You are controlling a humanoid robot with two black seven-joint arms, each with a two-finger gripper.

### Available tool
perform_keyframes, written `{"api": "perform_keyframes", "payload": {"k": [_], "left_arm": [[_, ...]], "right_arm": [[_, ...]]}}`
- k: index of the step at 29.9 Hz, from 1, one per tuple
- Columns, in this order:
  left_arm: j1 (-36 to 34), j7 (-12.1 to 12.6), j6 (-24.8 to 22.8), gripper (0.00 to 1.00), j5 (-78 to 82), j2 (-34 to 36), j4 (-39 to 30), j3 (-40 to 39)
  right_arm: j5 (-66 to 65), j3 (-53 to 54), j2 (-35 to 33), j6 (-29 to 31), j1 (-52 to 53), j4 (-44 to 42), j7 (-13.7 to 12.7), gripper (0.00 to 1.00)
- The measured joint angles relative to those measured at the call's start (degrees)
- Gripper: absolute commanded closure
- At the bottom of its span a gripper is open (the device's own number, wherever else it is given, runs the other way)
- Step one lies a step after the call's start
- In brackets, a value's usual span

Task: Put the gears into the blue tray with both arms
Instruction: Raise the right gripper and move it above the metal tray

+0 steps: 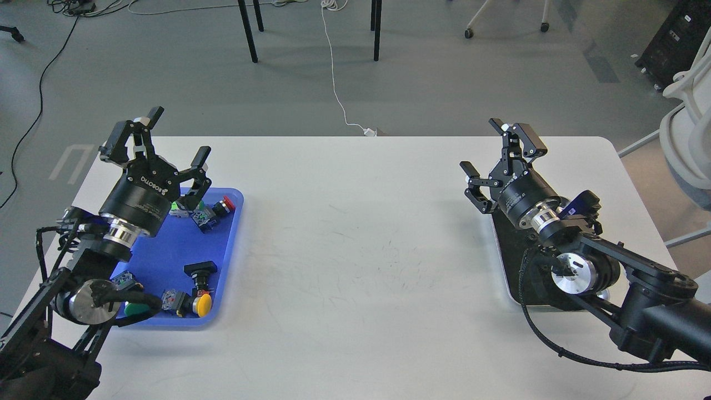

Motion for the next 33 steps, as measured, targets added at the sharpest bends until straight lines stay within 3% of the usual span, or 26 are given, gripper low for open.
{"api": "perform_keyframes", "payload": {"k": [33], "left_arm": [[-0.15,-0.63,0.97,0.02,-1.90,2.99,0.55,-0.23]], "right_arm": [[-0.70,0.10,-2.96,0.69,-2.48,-1.04,-0.02,0.01]]}}
